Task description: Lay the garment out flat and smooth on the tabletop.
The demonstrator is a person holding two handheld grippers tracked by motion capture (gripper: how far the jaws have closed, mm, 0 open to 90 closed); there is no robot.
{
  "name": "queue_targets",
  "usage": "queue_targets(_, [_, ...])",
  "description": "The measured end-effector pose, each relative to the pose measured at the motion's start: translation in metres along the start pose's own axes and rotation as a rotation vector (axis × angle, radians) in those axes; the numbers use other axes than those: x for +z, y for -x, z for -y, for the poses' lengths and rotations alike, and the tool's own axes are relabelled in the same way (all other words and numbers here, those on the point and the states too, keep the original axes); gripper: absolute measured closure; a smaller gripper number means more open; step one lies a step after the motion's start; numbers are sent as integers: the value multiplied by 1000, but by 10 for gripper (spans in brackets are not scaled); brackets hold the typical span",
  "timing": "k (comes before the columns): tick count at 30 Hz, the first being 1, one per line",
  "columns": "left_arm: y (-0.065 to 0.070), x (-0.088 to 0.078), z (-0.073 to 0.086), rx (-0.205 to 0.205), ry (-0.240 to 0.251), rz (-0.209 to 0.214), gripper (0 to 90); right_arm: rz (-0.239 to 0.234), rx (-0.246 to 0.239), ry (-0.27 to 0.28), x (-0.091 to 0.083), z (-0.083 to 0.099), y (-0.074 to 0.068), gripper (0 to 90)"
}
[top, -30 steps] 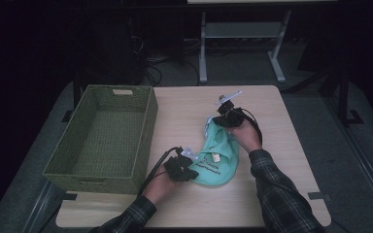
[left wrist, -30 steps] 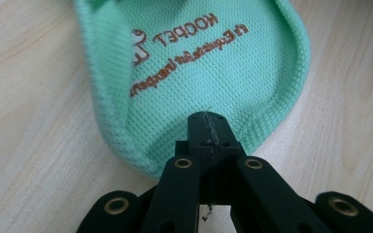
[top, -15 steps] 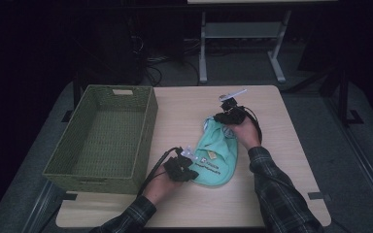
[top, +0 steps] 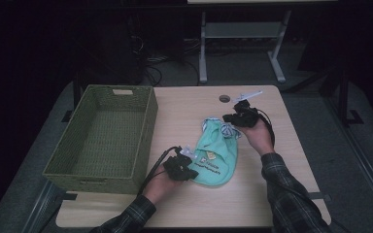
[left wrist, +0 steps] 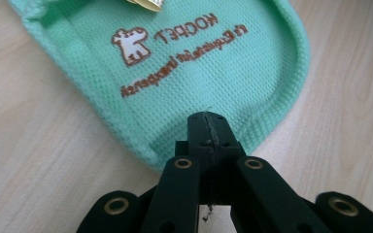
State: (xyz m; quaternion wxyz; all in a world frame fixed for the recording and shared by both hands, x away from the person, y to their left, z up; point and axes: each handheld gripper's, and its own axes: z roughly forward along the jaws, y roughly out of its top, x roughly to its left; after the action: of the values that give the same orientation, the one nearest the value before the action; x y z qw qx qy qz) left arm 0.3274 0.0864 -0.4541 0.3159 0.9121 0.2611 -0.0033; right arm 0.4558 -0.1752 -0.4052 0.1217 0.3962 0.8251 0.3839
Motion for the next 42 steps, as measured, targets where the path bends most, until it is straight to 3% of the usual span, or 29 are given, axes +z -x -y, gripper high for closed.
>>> queue_targets(3, [-3, -7, -1, 2, 25, -12, 897, -8, 17, 7, -8, 10, 0, 895])
queue_targets(5, [-4, -13, -3, -20, 70, -32, 896, -9, 7, 13, -12, 15, 0, 896])
queue_targets(6, [-7, -16, -4, 2, 54, -42, 896, -13, 7, 14, -14, 20, -1, 896])
queue_targets(10, [-12, -20, -6, -33, 77, -75, 869, -26, 0, 17, -21, 33, -7, 896])
queue_targets(15, [-20, -20, -10, -46, 78, -99, 865, -44, -13, 14, -26, 51, -17, 896])
queue_targets(21, [-30, -13, -19, -51, 66, -138, 796, -71, -29, -5, -33, 75, -34, 896])
queue_targets(27, [-48, -9, -32, -76, 83, -182, 860, -81, -30, -34, -36, 93, -42, 896])
queue_targets(30, [-57, -4, -38, -88, 92, -183, 895, -91, -33, -53, -38, 102, -46, 896])
queue_targets(33, [-60, 5, -43, -82, 89, -156, 896, -99, -33, -76, -36, 109, -48, 896])
queue_targets(37, [-51, 15, -46, -50, 77, -108, 896, -105, -37, -106, -29, 115, -49, 896])
queue_targets(42, [-38, 26, -48, 6, 30, -102, 896, -105, -42, -116, -26, 115, -49, 896])
